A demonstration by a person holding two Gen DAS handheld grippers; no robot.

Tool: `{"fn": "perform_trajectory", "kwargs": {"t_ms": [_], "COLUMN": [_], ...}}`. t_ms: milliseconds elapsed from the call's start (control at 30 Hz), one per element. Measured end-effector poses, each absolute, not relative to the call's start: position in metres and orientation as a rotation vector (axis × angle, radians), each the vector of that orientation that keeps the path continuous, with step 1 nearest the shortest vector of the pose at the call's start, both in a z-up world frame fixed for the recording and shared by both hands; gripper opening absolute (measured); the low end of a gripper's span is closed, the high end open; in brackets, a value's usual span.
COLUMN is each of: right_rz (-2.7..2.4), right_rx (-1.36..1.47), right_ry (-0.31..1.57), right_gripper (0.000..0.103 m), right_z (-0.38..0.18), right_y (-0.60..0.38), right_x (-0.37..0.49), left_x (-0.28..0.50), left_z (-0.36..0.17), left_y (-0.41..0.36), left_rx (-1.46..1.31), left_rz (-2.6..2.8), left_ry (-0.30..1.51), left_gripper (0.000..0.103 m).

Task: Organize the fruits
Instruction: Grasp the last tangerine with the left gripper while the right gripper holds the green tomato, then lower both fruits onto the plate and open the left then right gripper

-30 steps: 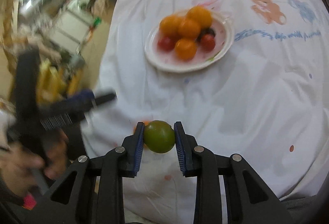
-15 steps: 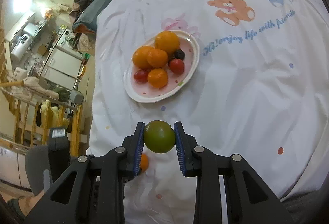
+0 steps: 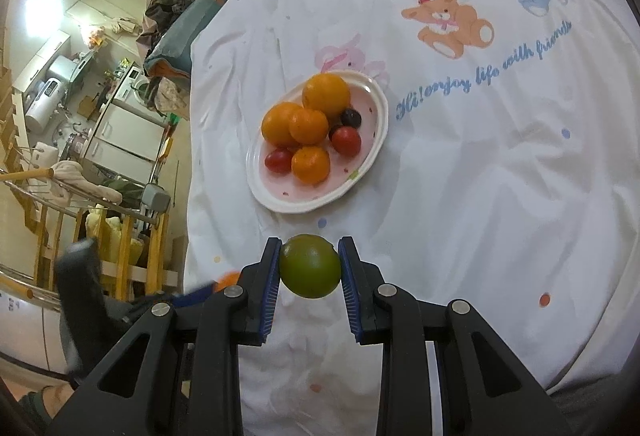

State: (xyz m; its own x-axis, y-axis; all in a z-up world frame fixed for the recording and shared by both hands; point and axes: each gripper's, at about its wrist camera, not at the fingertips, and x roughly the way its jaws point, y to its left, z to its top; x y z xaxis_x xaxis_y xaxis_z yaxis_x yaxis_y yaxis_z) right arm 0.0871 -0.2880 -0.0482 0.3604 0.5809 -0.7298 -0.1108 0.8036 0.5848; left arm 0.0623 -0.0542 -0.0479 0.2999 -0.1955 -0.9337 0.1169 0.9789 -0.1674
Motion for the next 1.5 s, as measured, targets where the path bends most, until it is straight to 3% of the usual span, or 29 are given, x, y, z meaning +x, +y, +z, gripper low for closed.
{"fn": "perform_trajectory", "kwargs": {"t_ms": [300,600,733,800,833,900,1033,1133,1500], "right_rz": [0.457,0.446,0.449,0.455,0.459,0.461,0.472,0.471,0.472], "right_rx": [0.501,0.480,0.458,0.454,0.455,0.460,0.467,0.451,0.446], "right_ry": [1.096,1.149,1.182,1.192,1.196,1.201,1.191,1.180,1.191], "right_gripper": [0.030,0.030,0.030,0.030,0.030,0.030,0.030,0.030,0.030], "right_z": [-0.045,-0.068,-0.082,-0.087,-0.088,-0.089,-0.086,-0.083,-0.085], "right_y": [-0.291,-0.277,-0.268,-0.266,-0.266,-0.266,-0.266,-0.266,-0.262], "right_x": [0.131,0.181,0.195,0.197,0.197,0.198,0.195,0.193,0.194], "left_x": [0.124,0.171,0.177,0.169,0.162,0.153,0.146,0.139,0.158], "left_z": [-0.036,-0.050,-0.068,-0.078,-0.085,-0.098,-0.110,-0.116,-0.058], "left_y": [-0.034,-0.052,-0.048,-0.039,-0.034,-0.033,-0.053,-0.063,-0.055], "left_rx": [-0.091,-0.054,-0.040,-0.087,-0.114,-0.111,-0.007,0.117,0.002], "left_rz": [-0.146,-0.191,-0.161,-0.145,-0.134,-0.109,-0.147,-0.122,-0.129], "left_ry": [1.207,1.167,1.262,1.337,1.371,1.407,1.413,1.409,1.184], "left_gripper": [0.034,0.027,0.026,0.038,0.057,0.068,0.067,0.041,0.039]}}
